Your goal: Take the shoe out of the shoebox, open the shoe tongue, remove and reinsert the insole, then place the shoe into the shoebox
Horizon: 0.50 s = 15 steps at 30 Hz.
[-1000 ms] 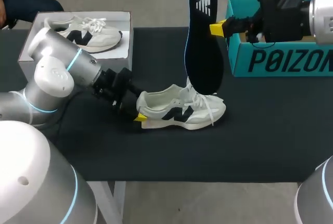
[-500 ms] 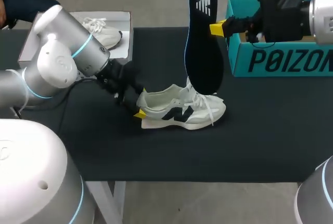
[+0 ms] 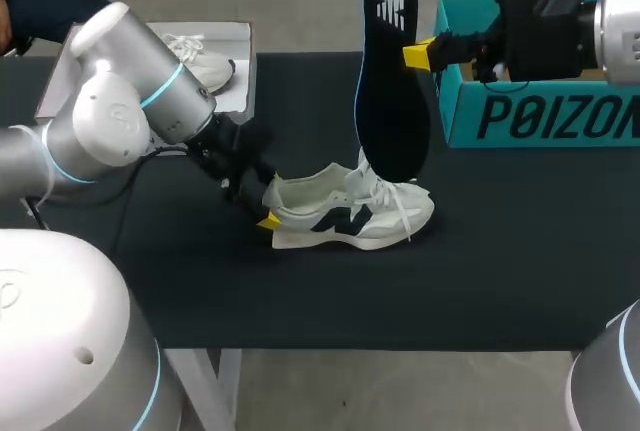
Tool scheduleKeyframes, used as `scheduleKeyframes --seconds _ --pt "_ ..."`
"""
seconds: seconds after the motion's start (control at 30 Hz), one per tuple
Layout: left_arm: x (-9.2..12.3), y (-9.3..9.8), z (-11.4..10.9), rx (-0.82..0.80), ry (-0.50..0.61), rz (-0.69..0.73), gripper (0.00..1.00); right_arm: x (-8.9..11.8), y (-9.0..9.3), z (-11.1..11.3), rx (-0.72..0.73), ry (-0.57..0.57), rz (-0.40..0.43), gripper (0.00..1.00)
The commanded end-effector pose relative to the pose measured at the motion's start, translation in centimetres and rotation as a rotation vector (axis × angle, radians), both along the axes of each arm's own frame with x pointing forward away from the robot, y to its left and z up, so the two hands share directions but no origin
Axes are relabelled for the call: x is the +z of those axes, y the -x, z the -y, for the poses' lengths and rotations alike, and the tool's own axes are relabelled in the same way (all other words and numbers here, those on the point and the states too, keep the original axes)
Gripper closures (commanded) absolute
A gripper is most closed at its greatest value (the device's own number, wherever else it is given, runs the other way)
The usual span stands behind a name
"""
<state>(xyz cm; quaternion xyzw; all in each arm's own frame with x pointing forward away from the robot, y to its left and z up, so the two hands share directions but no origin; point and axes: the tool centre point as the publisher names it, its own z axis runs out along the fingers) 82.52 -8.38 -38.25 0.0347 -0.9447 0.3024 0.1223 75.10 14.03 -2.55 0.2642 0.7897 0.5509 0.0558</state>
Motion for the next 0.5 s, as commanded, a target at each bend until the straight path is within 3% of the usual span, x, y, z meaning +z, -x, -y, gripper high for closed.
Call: scheduleKeyframes --seconds 0.03,0.27,0.4,0.5 --pt "2.7 -0.5 0.7 0.010 -0.214 -0.095 0.00 -0.1 -0.2 -0.2 -0.001 0.001 -0.001 1.00" --pt "3.3 -1.0 0.6 0.065 -0.430 -0.173 0.00 -0.1 -0.2 -0.2 -0.001 0.001 -0.001 1.00" --pt "3.5 -1.0 1.4 0.078 -0.648 -0.217 0.00 -0.1 -0.2 -0.2 -0.001 0.001 -0.001 1.00" --pt "4.2 -0.8 1.7 0.052 -0.708 -0.200 0.00 -0.1 -0.2 -0.2 -0.001 0.001 -0.001 1.00"
